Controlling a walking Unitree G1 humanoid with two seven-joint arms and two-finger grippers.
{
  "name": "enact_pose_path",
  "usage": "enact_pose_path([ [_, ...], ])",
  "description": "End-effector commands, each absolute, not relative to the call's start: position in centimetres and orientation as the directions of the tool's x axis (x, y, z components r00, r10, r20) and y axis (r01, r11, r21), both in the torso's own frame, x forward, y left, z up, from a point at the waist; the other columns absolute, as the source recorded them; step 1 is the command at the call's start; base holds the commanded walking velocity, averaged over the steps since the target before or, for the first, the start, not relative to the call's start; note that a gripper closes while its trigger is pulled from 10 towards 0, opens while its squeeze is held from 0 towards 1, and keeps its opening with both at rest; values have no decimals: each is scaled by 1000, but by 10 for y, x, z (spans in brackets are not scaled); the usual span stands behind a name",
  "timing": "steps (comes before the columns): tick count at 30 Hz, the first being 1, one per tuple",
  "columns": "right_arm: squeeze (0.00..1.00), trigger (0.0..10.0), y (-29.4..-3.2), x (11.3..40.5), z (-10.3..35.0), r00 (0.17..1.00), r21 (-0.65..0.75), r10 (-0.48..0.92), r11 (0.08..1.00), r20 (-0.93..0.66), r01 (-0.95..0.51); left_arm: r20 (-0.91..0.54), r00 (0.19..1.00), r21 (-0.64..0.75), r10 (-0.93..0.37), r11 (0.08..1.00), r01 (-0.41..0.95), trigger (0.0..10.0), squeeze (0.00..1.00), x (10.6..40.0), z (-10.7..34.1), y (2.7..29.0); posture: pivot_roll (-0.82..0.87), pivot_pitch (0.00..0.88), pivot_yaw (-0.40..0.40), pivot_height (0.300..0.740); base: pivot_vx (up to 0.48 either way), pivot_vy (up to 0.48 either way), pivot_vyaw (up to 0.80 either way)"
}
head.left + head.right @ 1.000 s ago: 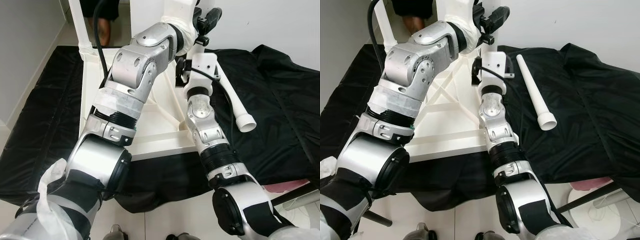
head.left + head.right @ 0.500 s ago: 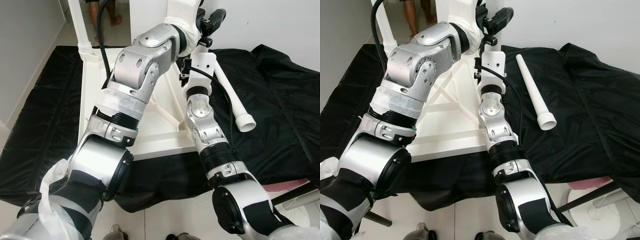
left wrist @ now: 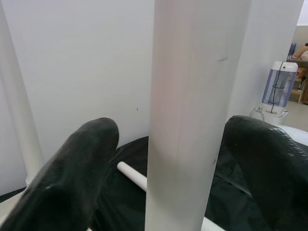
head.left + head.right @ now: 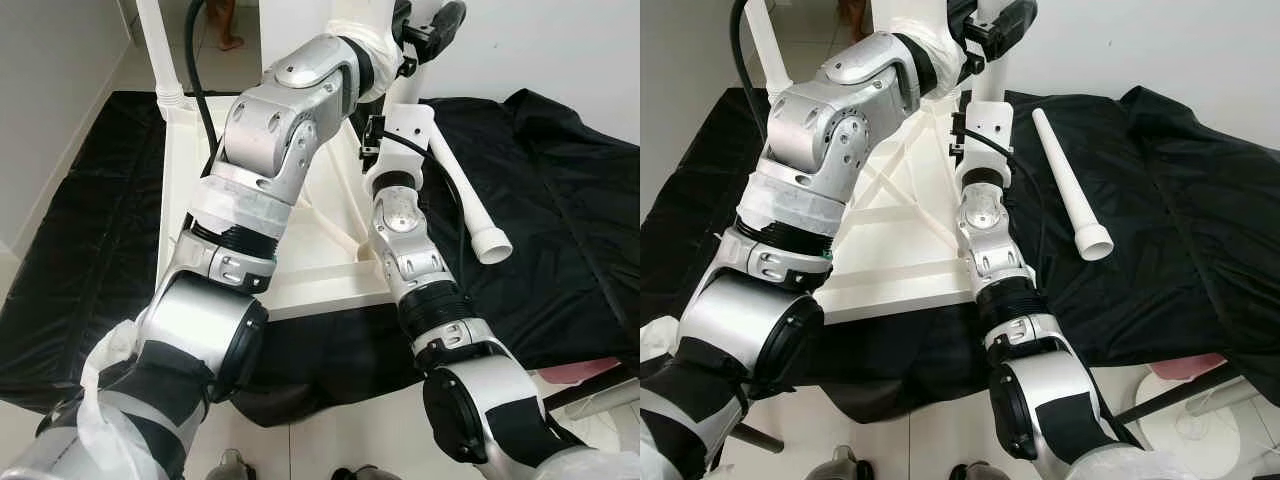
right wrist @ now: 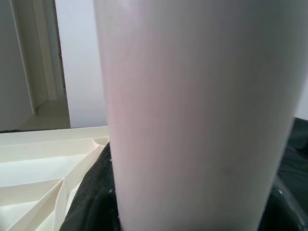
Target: Building children table
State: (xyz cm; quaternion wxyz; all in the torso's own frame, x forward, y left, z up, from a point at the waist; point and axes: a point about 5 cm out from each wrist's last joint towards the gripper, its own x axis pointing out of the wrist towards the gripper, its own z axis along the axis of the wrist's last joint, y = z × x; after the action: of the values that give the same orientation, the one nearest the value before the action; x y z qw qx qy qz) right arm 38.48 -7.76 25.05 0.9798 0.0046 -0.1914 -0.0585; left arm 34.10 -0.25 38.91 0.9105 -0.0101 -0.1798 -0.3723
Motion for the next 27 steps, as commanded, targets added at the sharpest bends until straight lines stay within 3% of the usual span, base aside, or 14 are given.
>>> enact_pose_path([
  [1, 0, 10000, -77, 386, 256, 915, 43, -122, 993, 385, 114, 365, 642, 150, -674, 723, 675, 10000, 235, 336, 397, -6, 19, 74, -55, 740, 0, 0, 0],
  [2, 0, 10000, -78, 386, 257, 914, 47, -125, 992, 386, 116, 366, 647, 148, -669, 729, 669, 10000, 0, 337, 397, -4, 22, 75, -55, 740, 0, 0, 0],
  [13, 0, 10000, -91, 389, 264, 905, 76, -167, 986, 390, 149, 436, 596, 33, -674, 674, 738, 10000, 0, 331, 405, 1, 28, 79, -50, 740, 0, 0, 0],
  [18, 0, 10000, -97, 390, 264, 908, 70, -164, 986, 386, 148, 533, 490, 39, -690, 598, 800, 10000, 0, 316, 410, 13, 30, 86, -45, 740, 0, 0, 0],
  [27, 0, 10000, -112, 389, 263, 905, 43, -144, 990, 400, 138, 501, 532, 70, -683, 645, 761, 10000, 0, 321, 388, 36, 27, 96, -45, 740, 0, 0, 0],
])
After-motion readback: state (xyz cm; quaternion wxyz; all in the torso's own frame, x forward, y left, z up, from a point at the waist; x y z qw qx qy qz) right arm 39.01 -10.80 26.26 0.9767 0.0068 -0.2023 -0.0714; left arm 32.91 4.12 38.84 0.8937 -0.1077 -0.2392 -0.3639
